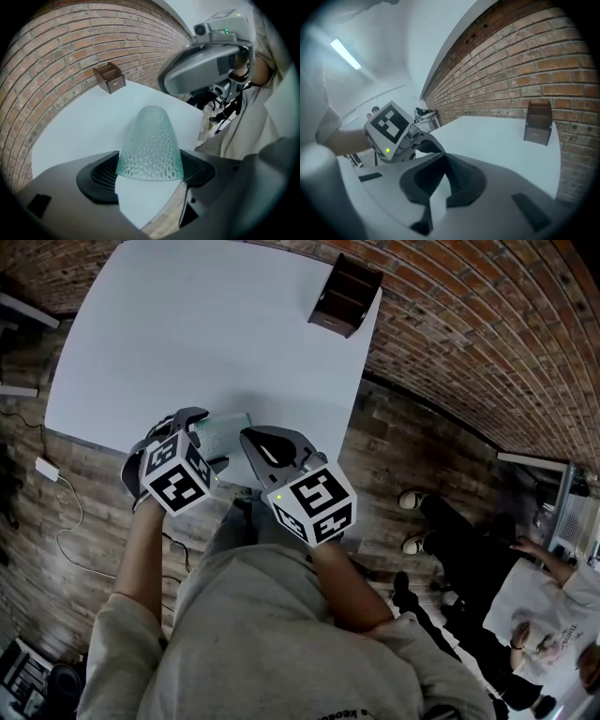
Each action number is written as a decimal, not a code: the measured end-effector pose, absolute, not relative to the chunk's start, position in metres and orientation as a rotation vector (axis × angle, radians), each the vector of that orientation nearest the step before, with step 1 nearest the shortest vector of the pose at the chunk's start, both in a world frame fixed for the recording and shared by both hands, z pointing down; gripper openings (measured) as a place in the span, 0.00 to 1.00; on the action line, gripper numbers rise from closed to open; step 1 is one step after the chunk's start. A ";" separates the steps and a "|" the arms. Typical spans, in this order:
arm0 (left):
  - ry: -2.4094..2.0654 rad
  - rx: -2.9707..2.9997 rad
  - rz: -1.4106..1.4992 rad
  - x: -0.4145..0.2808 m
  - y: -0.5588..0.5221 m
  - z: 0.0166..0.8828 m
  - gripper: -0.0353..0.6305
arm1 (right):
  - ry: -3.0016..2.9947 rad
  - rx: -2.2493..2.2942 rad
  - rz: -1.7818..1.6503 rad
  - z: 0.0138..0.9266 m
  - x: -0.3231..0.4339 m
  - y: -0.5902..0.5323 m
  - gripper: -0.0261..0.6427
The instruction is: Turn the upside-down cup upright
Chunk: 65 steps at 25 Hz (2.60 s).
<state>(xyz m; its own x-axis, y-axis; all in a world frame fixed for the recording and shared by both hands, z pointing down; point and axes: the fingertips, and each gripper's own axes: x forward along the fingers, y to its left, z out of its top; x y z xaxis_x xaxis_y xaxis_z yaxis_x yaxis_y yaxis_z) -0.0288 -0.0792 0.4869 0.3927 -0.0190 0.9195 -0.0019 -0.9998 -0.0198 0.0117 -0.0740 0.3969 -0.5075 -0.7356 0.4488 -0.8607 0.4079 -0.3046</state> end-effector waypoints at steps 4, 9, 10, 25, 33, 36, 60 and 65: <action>0.003 -2.596 -1.736 -0.028 -0.079 0.484 0.64 | -2.346 1.342 0.700 0.408 0.007 -0.075 0.05; -0.005 -2.580 -1.745 -0.027 -0.080 0.484 0.64 | -2.287 1.320 0.681 0.418 0.006 -0.077 0.05; -0.005 -2.578 -1.747 -0.027 -0.080 0.484 0.64 | -2.272 1.319 0.674 0.420 0.006 -0.077 0.05; 0.020 -2.634 -1.689 -0.020 -0.081 0.467 0.64 | -2.222 1.343 0.743 0.457 0.017 -0.080 0.05; 0.034 -2.651 -1.652 -0.013 -0.083 0.459 0.64 | -2.234 1.367 0.821 0.472 0.015 -0.083 0.05; 0.033 -2.663 -1.630 -0.010 -0.084 0.455 0.63 | -2.235 1.374 0.849 0.475 0.012 -0.083 0.05; -0.051 -2.532 -1.714 0.001 -0.082 0.467 0.63 | -2.231 1.526 0.908 0.471 0.041 -0.083 0.05; -0.067 -2.500 -1.728 0.006 -0.080 0.473 0.63 | -2.214 1.597 0.884 0.459 0.061 -0.072 0.05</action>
